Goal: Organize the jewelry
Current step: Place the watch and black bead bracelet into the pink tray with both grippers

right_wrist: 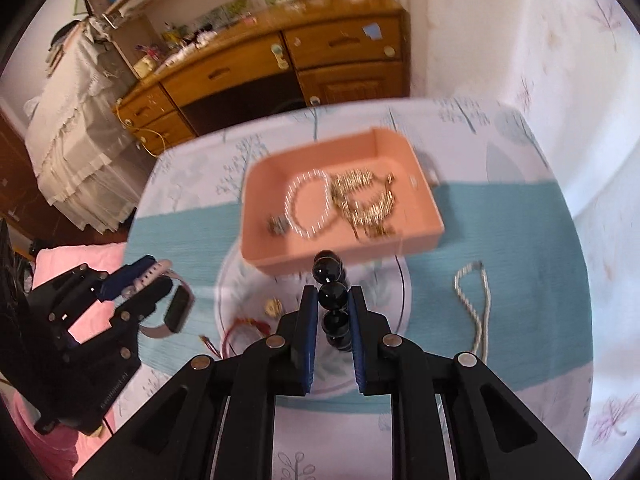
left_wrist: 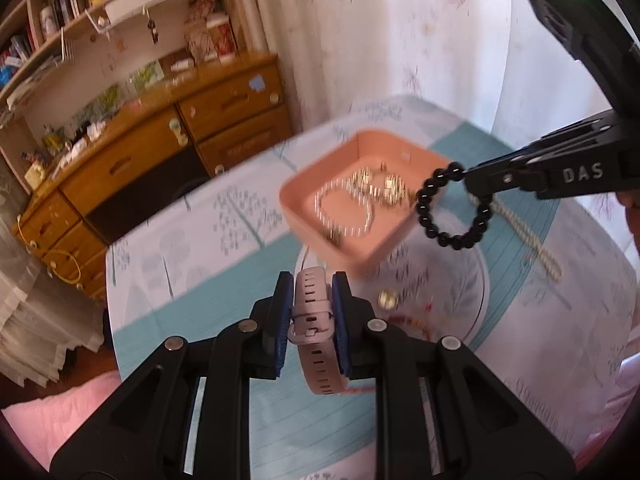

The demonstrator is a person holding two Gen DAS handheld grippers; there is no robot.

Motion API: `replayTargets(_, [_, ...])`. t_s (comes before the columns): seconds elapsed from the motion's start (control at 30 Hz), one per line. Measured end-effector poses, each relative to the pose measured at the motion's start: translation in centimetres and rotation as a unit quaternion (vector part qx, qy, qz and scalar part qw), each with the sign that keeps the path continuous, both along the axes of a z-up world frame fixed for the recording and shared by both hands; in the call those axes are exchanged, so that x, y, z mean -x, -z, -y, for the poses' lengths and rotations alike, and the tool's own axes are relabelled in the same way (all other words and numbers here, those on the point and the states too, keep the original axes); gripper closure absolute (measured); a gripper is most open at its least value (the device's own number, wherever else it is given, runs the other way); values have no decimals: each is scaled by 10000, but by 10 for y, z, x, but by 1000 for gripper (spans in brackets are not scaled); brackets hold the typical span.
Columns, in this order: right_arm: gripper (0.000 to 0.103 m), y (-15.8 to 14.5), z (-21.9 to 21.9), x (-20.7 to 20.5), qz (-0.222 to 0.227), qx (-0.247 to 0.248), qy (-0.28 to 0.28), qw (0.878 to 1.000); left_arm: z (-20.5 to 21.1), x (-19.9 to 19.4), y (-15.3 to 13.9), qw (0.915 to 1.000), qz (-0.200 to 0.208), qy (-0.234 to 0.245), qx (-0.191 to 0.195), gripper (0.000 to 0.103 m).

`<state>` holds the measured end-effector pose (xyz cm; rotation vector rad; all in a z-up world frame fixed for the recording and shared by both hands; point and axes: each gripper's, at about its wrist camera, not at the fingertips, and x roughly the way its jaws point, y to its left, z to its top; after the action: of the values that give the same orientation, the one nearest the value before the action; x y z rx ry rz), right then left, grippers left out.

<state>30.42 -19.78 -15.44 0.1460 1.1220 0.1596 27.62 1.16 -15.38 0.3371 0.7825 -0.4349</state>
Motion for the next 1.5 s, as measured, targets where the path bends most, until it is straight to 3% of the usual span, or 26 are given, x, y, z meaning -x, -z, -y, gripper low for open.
replayTargets(0.37, [88, -56, 7, -47, 912, -287, -333, 9949, 31, -35, -53, 9948, 682, -250, 721, 86])
replayTargets(0.63, [88, -31, 13, -75, 727, -480, -275, 9958, 55, -68, -31, 9906, 433, -385, 1239, 85])
replayTargets(0.67, [85, -24, 16, -78, 605, -457, -253, 9968, 57, -72, -27, 9904, 359, -419, 1265, 84])
replayTargets(0.73, [62, -15, 21, -80, 515, -302, -229, 9980, 58, -76, -25, 9894, 300, -610, 1286, 77])
replayTargets(0.77, [60, -16, 25, -78, 585, -233, -210, 9978, 56, -75, -25, 9887, 297, -662, 1310, 62])
replayTargets(0.83, [60, -16, 33, -70, 692, -267, -123, 9972, 51, -74, -27, 9870, 319, -708, 1408, 43])
replayTargets(0.93, [60, -16, 50, -63, 645, -396, 150, 9970, 45, -69, -30, 9867, 293, -743, 1415, 43])
replayTargets(1.17, [56, 7, 93, -20, 371, -317, 729, 9961, 38, -41, -10, 9911, -134, -957, 914, 42])
replayTargets(1.23, [45, 22, 105, -3, 81, -275, 907, 9955, 34, -31, 5, 9884, -478, -1111, 924, 42])
replayTargets(1.4, [44, 62, 127, 47, -710, -57, 1067, 9917, 27, 0, 33, 9812, -1001, -1481, 733, 42])
replayTargets(1.5, [44, 74, 134, 72, -876, -57, 976, 9913, 23, 22, 44, 9741, -1246, -1759, 690, 42])
